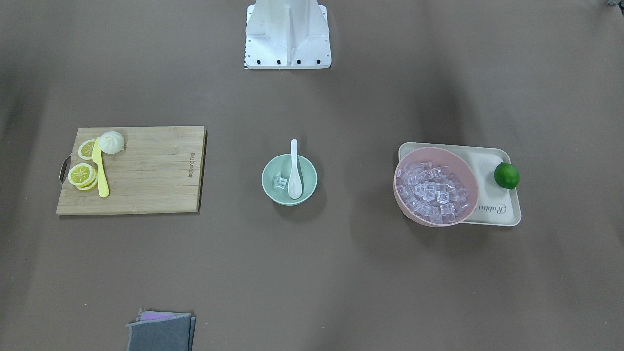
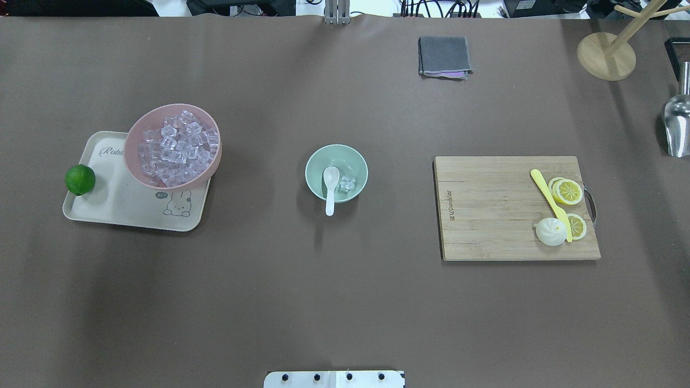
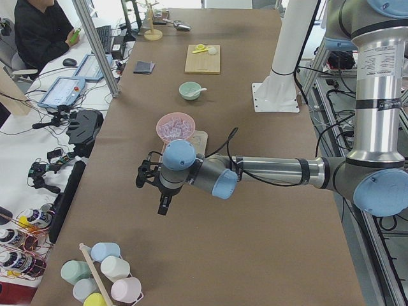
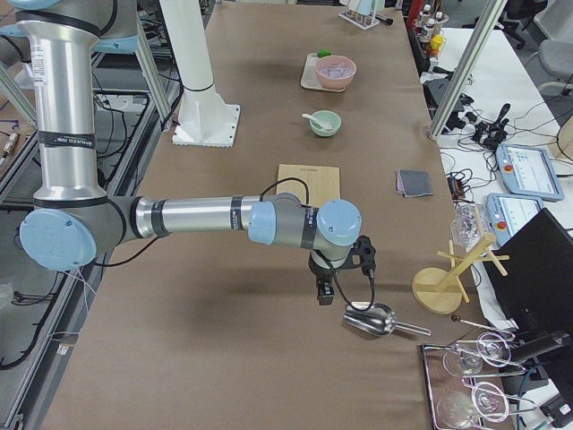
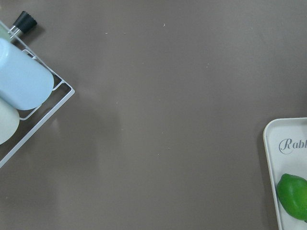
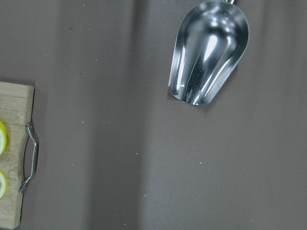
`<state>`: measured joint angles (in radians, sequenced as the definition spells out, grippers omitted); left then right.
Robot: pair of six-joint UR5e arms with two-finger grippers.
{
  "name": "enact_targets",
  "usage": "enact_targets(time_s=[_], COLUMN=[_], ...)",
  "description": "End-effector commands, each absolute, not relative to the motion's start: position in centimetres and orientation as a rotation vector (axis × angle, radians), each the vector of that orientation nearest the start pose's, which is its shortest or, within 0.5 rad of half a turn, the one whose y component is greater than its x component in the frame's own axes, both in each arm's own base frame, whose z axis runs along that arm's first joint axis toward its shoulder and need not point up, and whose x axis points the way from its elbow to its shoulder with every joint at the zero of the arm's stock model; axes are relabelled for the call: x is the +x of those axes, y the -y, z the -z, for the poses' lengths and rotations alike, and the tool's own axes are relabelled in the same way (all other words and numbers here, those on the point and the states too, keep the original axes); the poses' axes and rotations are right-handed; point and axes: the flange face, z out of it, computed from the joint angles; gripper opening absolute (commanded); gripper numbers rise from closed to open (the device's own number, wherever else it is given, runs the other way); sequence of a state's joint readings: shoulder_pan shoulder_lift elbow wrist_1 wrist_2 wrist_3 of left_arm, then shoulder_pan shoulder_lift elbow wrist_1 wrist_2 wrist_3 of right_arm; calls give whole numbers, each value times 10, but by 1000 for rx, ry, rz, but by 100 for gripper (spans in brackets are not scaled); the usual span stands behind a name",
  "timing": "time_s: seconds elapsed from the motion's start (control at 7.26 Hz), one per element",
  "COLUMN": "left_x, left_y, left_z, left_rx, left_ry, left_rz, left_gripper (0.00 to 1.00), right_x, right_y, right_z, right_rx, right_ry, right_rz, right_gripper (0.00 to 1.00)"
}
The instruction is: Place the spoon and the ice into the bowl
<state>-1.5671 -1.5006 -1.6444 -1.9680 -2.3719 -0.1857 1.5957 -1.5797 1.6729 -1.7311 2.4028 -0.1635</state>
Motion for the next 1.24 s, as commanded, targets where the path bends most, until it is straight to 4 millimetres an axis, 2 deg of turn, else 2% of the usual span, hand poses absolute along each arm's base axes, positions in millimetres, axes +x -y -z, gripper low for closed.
enact_targets(time_s=[0.0,0.28,0.41,0.55,0.69,1.1], left_x=[-61,-59,-60,-64,-64,-64], left_y=[480,493,499,491,483,476], left_z=[-619,-602,-602,-610,-609,-615], left_rx=[284,277,244,242,242,229], left_ry=[-818,-818,-787,-743,-742,-748], left_rz=[22,23,32,43,43,48], left_gripper=[98,98,98,98,98,98], right_x=[69,66,59,54,54,53], right_y=[473,471,470,470,469,464], right_z=[-633,-637,-642,-644,-645,-648], right_rx=[-39,-33,-25,-31,-35,-42], right_ry=[831,795,758,744,743,756], right_rz=[16,36,63,75,72,64], right_gripper=[100,100,100,100,100,100])
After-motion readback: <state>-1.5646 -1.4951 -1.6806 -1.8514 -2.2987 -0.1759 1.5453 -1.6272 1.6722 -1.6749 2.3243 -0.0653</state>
